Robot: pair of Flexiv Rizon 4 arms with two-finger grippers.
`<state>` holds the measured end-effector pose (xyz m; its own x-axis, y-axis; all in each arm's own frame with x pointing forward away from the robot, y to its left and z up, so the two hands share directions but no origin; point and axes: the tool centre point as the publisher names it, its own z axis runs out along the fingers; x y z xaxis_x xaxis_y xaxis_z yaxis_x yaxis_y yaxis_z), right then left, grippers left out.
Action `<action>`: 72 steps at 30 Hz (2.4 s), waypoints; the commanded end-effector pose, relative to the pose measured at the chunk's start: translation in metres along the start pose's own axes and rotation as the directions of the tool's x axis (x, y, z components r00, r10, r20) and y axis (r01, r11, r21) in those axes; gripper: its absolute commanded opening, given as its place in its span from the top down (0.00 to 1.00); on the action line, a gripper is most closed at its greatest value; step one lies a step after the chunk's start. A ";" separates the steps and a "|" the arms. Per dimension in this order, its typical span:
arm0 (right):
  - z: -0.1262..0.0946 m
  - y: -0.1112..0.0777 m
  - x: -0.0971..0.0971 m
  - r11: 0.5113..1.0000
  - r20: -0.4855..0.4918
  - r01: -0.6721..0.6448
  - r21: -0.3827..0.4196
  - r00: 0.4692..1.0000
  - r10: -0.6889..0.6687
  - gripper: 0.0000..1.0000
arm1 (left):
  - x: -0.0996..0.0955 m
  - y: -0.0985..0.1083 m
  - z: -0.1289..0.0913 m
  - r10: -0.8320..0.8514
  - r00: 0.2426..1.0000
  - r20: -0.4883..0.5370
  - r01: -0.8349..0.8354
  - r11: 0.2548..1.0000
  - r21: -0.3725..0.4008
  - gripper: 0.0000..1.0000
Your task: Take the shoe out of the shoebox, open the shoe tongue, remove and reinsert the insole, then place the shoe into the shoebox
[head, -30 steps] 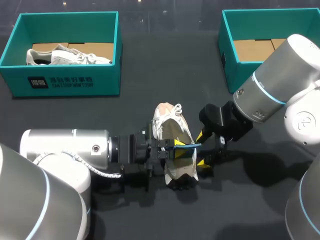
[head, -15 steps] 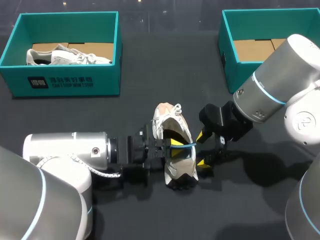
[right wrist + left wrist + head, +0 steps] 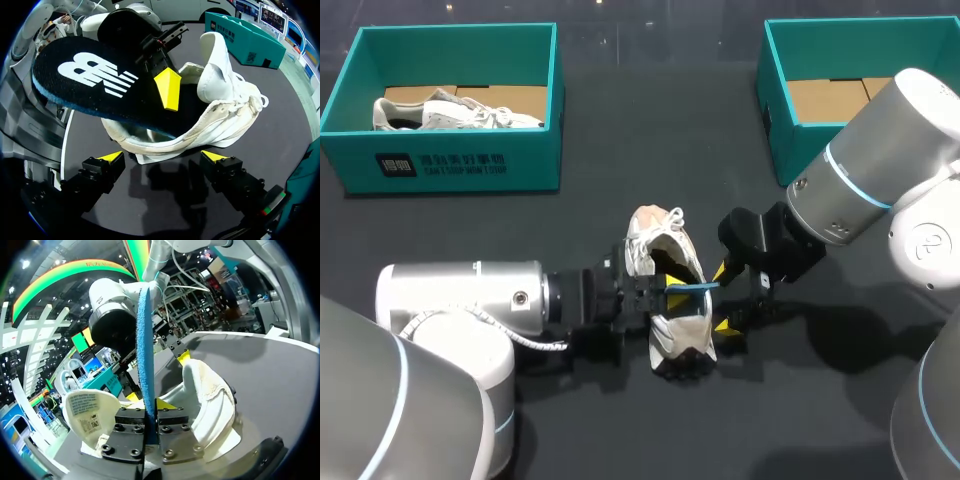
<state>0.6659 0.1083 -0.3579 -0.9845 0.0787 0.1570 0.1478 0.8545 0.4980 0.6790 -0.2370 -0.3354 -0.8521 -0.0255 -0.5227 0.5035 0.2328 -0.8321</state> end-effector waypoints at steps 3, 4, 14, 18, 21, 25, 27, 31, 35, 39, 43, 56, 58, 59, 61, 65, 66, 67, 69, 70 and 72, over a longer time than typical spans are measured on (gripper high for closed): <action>0.001 0.001 0.001 1.000 0.003 -0.001 0.003 1.000 0.001 0.00 | 0.001 -0.021 -0.009 -0.003 1.000 -0.001 0.003 1.000 0.007 0.67; 0.001 0.001 0.001 1.000 0.003 -0.001 0.003 1.000 0.001 0.00 | 0.001 -0.025 -0.010 -0.006 1.000 -0.003 0.006 1.000 0.011 0.67; 0.001 0.001 0.001 1.000 0.003 -0.001 0.003 1.000 0.001 0.00 | 0.010 -0.048 -0.011 0.017 1.000 -0.022 -0.016 0.999 0.042 0.85; 0.001 0.001 0.001 1.000 0.003 -0.001 0.003 1.000 0.001 0.00 | 0.015 -0.042 -0.006 0.039 0.999 -0.017 -0.039 0.998 0.041 1.00; 0.001 0.001 0.001 1.000 0.003 -0.001 0.003 1.000 0.001 0.00 | 0.016 -0.031 0.000 0.062 0.998 0.002 -0.062 0.998 0.021 1.00; 0.001 0.001 0.001 1.000 0.003 -0.001 0.003 1.000 0.001 0.00 | 0.013 -0.015 0.005 0.071 0.997 0.018 -0.071 0.997 -0.006 1.00; 0.001 0.001 0.001 1.000 0.003 -0.001 0.003 1.000 0.001 0.00 | 0.010 -0.007 0.006 0.064 0.998 0.016 -0.064 0.998 -0.013 1.00; 0.001 0.001 0.001 1.000 0.003 -0.001 0.003 1.000 0.001 0.00 | 0.003 0.006 0.008 0.015 1.000 0.027 -0.014 0.999 -0.031 1.00; 0.001 0.001 0.001 1.000 0.003 -0.001 0.003 1.000 0.001 0.00 | -0.001 0.015 0.008 0.000 0.999 0.036 0.002 0.999 -0.051 1.00; 0.001 0.001 0.001 1.000 0.003 -0.001 0.003 1.000 0.001 0.00 | -0.003 0.015 0.005 -0.015 0.999 0.034 0.017 0.998 -0.054 1.00; 0.001 0.001 0.001 1.000 0.003 -0.001 0.003 1.000 0.001 0.00 | -0.001 0.003 0.000 -0.021 0.999 0.024 0.022 0.999 -0.026 0.85; 0.001 0.001 0.001 1.000 0.003 -0.001 0.003 1.000 0.001 0.00 | 0.005 -0.041 -0.009 0.006 1.000 -0.008 -0.006 0.998 0.056 0.89; 0.001 0.001 0.001 1.000 0.003 -0.001 0.003 1.000 0.001 0.00 | 0.007 -0.040 -0.006 0.023 1.000 -0.007 -0.023 0.999 0.044 1.00; 0.001 0.001 0.001 1.000 0.003 -0.001 0.003 1.000 0.001 0.00 | 0.008 -0.038 -0.004 0.032 0.999 -0.005 -0.032 0.999 0.036 1.00; 0.001 0.001 0.001 1.000 0.003 -0.001 0.003 1.000 0.001 0.00 | 0.010 -0.032 -0.001 0.045 0.999 -0.003 -0.045 0.999 0.021 1.00; 0.001 0.001 0.001 1.000 0.003 -0.001 0.003 1.000 0.001 0.00 | 0.009 -0.014 0.006 0.064 0.998 0.008 -0.064 0.998 -0.012 1.00; 0.001 0.001 0.001 1.000 0.003 -0.001 0.003 1.000 0.001 0.00 | 0.009 -0.010 0.007 0.066 0.998 0.013 -0.066 0.998 -0.025 1.00; 0.001 0.001 0.001 1.000 0.003 -0.001 0.003 1.000 0.001 0.00 | 0.008 -0.006 0.008 0.073 0.997 0.016 -0.073 0.997 -0.037 1.00; 0.001 0.001 0.001 1.000 0.003 -0.001 0.003 1.000 0.001 0.00 | 0.006 0.001 0.010 0.075 0.997 0.020 -0.074 0.996 -0.045 1.00; 0.001 0.001 0.001 1.000 0.003 -0.001 0.003 1.000 0.001 0.00 | 0.005 0.004 0.010 0.072 0.997 0.022 -0.071 0.996 -0.052 1.00; 0.001 0.001 0.001 1.000 0.003 -0.001 0.003 1.000 0.001 0.00 | 0.002 0.010 0.010 0.082 0.996 0.033 -0.080 0.994 -0.077 1.00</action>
<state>0.6659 0.1082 -0.3580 -0.9845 0.0788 0.1570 0.1478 0.8545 0.4979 0.6774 -0.2342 -0.3401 -0.8026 -0.0361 -0.5954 0.5612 0.2925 -0.7743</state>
